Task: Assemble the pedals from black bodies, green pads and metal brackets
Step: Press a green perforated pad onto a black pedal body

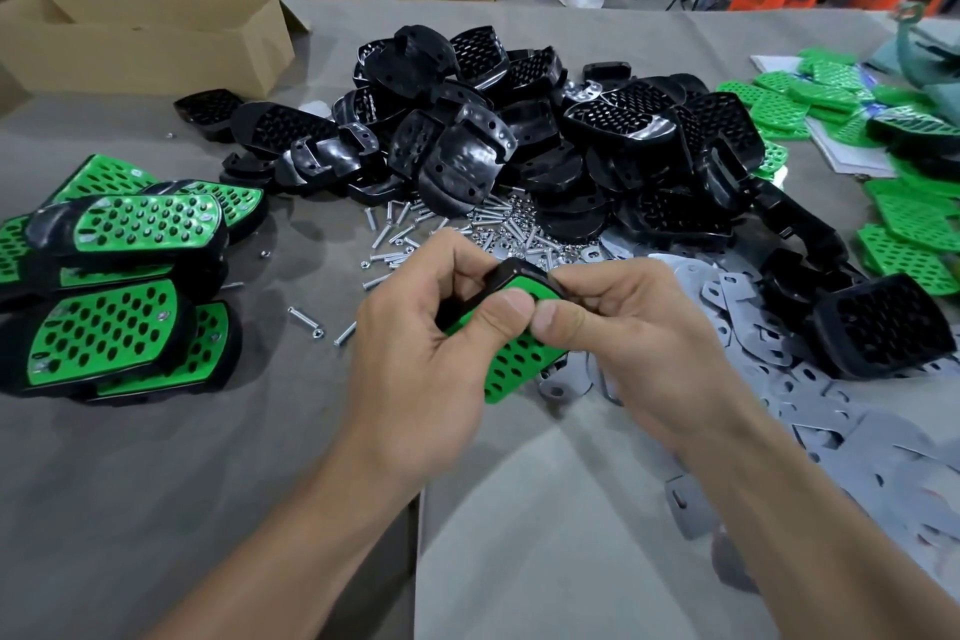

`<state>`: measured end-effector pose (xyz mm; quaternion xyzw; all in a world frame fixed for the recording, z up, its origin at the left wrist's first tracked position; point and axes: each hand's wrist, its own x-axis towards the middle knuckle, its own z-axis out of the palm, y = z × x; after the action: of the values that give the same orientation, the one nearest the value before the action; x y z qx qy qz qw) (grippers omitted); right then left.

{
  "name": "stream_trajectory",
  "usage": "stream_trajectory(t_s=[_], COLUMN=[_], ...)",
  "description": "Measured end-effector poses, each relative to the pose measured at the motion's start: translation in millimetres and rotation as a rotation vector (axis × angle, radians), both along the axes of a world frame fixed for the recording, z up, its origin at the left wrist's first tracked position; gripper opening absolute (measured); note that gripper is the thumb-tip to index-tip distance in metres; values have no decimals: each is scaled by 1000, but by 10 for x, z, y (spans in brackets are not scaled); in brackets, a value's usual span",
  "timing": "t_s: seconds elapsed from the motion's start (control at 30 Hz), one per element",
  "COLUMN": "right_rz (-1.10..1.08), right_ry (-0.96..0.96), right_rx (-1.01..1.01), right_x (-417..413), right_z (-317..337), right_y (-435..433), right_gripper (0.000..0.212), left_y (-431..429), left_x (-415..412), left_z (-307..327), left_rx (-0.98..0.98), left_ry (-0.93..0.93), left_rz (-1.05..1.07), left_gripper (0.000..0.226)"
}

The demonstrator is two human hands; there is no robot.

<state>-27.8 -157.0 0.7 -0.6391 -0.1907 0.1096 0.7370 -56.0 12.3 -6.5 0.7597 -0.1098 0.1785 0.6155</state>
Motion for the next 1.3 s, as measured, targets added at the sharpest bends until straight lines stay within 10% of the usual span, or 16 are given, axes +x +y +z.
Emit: stream_trajectory(t_s=[0.73, 1.0, 1.3], right_rz=[151, 153, -152], right_ry=[267, 142, 142], right_rx=[67, -467, -54], right_x=[-144, -115, -158], right_z=[22, 49, 68], right_y=[44, 82, 131], right_gripper=[26, 11, 16], left_y=[86, 101, -82], left_x=[49, 33, 237], left_z=[65, -76, -76], left_rx=[144, 510, -152], left_ry=[-132, -138, 209], left_rz=[219, 257, 373], left_gripper=[33, 30, 52])
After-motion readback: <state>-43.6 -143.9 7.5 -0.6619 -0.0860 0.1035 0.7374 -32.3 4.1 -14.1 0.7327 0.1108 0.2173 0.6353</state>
